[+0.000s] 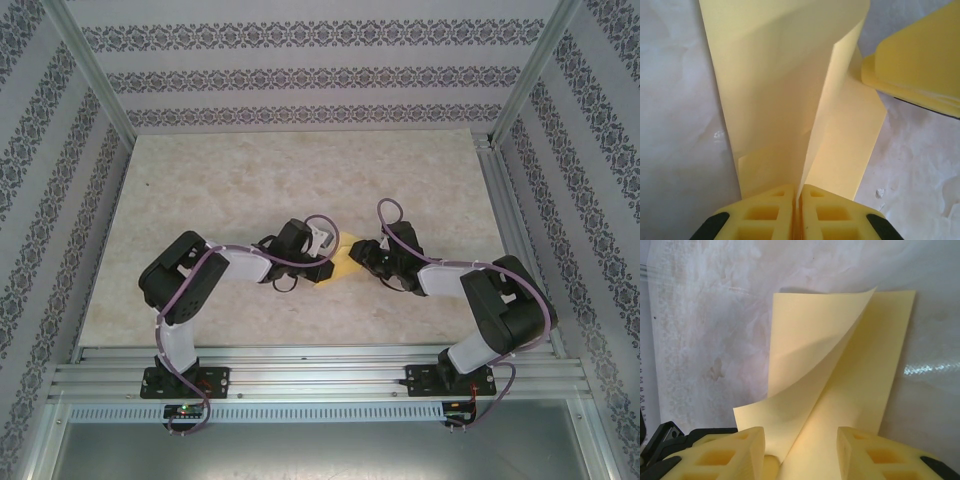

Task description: Fold a paper plane with a square sheet of paper (pick it up from the middle)

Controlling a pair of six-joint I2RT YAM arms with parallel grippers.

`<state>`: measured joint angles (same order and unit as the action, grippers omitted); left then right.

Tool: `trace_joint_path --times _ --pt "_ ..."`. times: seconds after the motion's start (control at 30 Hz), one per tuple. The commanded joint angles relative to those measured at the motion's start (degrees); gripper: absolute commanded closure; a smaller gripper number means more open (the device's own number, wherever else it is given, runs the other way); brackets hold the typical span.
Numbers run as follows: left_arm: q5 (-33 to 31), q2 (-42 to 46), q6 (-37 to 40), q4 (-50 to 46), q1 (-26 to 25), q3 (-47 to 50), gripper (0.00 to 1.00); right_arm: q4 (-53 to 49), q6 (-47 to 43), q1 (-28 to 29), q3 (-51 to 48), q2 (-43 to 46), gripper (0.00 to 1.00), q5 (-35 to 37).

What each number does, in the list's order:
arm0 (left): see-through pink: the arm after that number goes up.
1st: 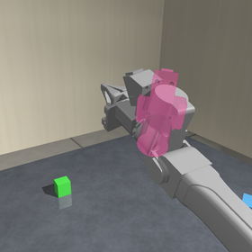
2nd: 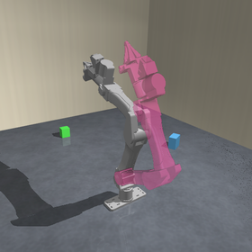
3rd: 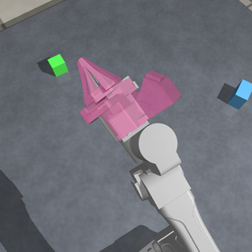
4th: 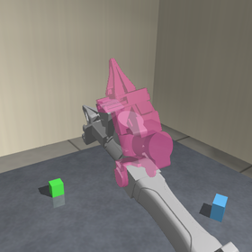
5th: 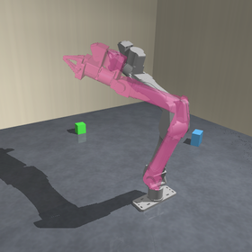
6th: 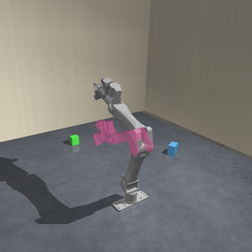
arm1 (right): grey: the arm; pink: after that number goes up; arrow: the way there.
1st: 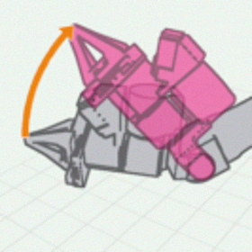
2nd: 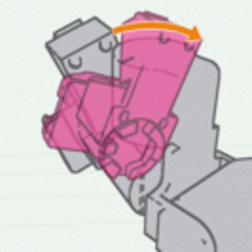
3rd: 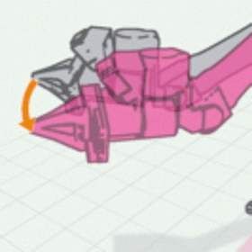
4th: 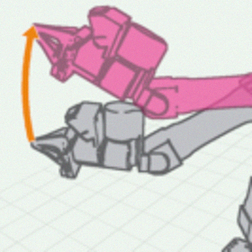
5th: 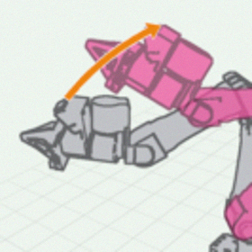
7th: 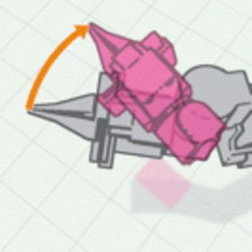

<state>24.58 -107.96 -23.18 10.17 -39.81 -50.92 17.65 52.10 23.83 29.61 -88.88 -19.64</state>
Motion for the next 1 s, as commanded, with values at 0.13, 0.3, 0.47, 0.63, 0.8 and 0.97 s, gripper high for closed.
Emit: trace_joint_path --times 0.13,0.3,0.47,0.63,0.8,0.97 --pt "-0.86 2.79 -5.29 6.76 0.79 3.34 0.88 -1.73 -1.38 0.96 3.00 -0.51 0.58 -0.92" --pt "-1.33 3.37 -5.74 8.67 0.86 4.20 0.87 -3.61 -0.90 2.13 5.31 -0.92 0.59 -1.41" --pt "-0.32 4.00 -5.34 8.72 0.86 4.00 0.82 -6.81 0.63 3.10 6.09 -1.15 0.60 -0.75" --pt "-0.28 3.94 -5.30 7.64 0.87 3.16 0.76 -5.70 2.41 3.59 4.83 -1.84 0.61 -0.55" --pt "-0.41 2.66 -5.62 5.83 0.83 1.39 0.73 -3.13 4.23 3.67 4.49 -3.74 0.62 -0.90" --pt "0.10 2.86 -6.84 4.58 0.88 0.38 0.70 -2.39 5.60 3.68 4.32 -5.22 0.62 -0.40"
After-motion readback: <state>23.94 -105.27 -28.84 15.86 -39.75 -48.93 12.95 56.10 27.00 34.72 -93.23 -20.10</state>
